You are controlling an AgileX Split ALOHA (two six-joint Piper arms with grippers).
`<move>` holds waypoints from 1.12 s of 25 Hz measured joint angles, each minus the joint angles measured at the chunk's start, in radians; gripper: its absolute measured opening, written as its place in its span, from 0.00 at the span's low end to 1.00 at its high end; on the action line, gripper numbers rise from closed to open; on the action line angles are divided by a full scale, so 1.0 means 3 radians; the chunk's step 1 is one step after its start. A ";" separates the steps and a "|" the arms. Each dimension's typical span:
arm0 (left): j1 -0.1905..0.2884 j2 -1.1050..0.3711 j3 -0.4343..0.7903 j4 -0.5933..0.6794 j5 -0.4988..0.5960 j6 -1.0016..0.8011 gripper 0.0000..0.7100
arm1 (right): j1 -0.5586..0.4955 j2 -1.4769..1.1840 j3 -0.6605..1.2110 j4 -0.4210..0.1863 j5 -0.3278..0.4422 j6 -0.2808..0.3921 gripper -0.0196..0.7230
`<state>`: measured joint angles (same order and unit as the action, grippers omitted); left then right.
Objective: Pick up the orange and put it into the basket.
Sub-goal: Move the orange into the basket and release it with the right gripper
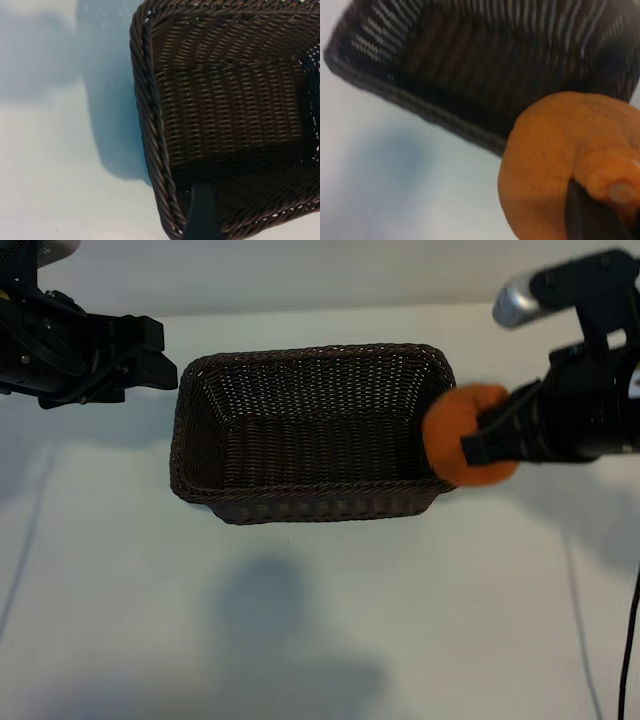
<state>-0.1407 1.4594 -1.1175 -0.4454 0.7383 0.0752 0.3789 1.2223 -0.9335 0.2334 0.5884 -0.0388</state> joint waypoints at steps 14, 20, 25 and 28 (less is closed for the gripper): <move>0.0000 0.0000 0.0000 0.0000 0.0000 0.0049 0.83 | 0.0000 0.0859 -0.0574 0.0739 -0.0031 -0.1078 0.10; 0.0000 0.0000 0.0000 0.0000 0.0000 0.0060 0.83 | 0.0000 0.1244 -0.0730 0.1135 -0.0034 -0.1560 0.10; 0.0000 0.0000 0.0000 0.0000 -0.0048 0.0063 0.83 | 0.0081 0.1465 -0.0807 0.1297 -0.0055 -0.1954 0.10; 0.0000 0.0000 0.0000 0.0000 -0.0075 0.0063 0.83 | 0.0139 0.1568 -0.0807 0.1314 -0.0078 -0.2090 0.10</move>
<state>-0.1407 1.4594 -1.1175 -0.4454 0.7158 0.0941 0.4205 1.6929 -1.1757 0.6275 0.5650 -0.6659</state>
